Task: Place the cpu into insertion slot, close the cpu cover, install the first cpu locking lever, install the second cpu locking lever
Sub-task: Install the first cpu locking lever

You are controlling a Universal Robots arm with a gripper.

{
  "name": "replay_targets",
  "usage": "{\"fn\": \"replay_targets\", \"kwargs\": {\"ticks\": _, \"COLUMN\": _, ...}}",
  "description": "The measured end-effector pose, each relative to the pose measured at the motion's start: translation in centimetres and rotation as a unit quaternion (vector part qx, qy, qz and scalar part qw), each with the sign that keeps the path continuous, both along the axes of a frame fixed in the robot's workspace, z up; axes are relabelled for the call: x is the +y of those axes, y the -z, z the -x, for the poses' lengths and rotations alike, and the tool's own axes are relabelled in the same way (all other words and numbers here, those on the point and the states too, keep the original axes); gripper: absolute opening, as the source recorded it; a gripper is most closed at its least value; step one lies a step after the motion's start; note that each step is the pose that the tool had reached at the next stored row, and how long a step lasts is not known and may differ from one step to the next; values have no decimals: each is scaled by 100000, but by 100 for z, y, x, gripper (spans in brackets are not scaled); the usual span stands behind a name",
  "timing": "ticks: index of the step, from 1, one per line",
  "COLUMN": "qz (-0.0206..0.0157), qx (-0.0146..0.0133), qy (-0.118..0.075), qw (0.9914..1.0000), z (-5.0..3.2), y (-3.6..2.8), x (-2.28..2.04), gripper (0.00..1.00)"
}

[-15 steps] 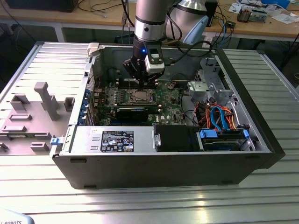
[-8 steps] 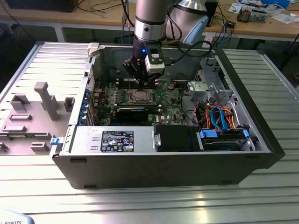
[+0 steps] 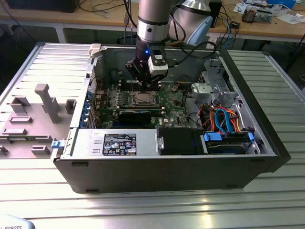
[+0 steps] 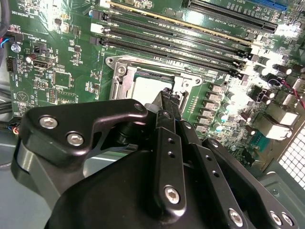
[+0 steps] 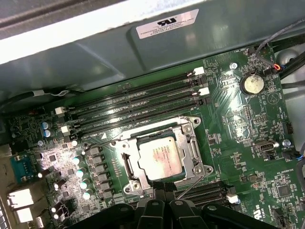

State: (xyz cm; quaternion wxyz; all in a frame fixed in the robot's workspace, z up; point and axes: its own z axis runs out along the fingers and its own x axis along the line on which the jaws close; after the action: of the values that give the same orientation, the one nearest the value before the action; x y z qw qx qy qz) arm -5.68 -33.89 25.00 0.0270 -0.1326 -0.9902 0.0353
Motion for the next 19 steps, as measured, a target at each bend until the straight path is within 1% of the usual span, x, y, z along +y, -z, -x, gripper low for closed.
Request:
{"fn": "replay_targets", "kwargs": {"ticks": 8, "qz": 1, "qx": 3, "qy": -787, "qw": 99997, "z": 0, "y": 0, "x": 0, "gripper": 11}}
{"fn": "replay_targets", "kwargs": {"ticks": 19, "qz": 1, "qx": 2, "qy": -1162, "qw": 99993, "z": 0, "y": 0, "x": 0, "gripper": 11}}
